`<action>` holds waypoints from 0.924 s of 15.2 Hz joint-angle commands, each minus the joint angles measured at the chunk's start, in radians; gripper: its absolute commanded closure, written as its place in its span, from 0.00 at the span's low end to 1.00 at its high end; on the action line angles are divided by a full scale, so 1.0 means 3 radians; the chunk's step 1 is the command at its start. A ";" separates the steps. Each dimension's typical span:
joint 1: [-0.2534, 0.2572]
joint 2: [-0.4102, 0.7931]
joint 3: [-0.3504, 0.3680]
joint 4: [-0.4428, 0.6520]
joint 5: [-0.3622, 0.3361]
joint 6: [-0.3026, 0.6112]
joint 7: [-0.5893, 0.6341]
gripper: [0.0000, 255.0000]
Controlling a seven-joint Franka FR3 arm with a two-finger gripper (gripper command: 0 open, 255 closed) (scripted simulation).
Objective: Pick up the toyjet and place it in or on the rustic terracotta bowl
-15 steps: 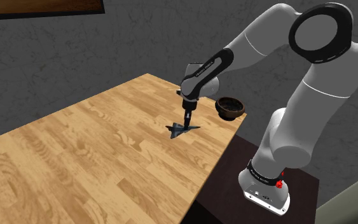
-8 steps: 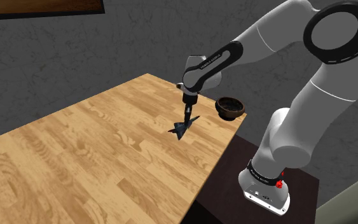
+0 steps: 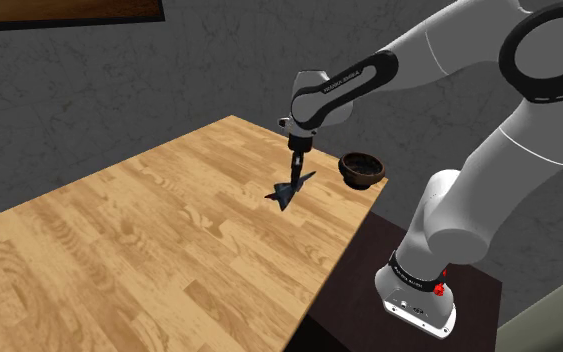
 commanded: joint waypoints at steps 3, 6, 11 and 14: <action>-0.0016 -0.0141 0.0020 0.0063 -0.0060 -0.0194 0.0071 1.00; -0.0025 -0.0222 0.0033 0.0133 -0.0092 -0.0339 0.0112 1.00; -0.0124 -0.0354 -0.0057 0.0143 -0.0191 -0.0494 0.0006 1.00; -0.0262 -0.0435 -0.0216 0.0094 -0.0309 -0.0547 -0.0207 1.00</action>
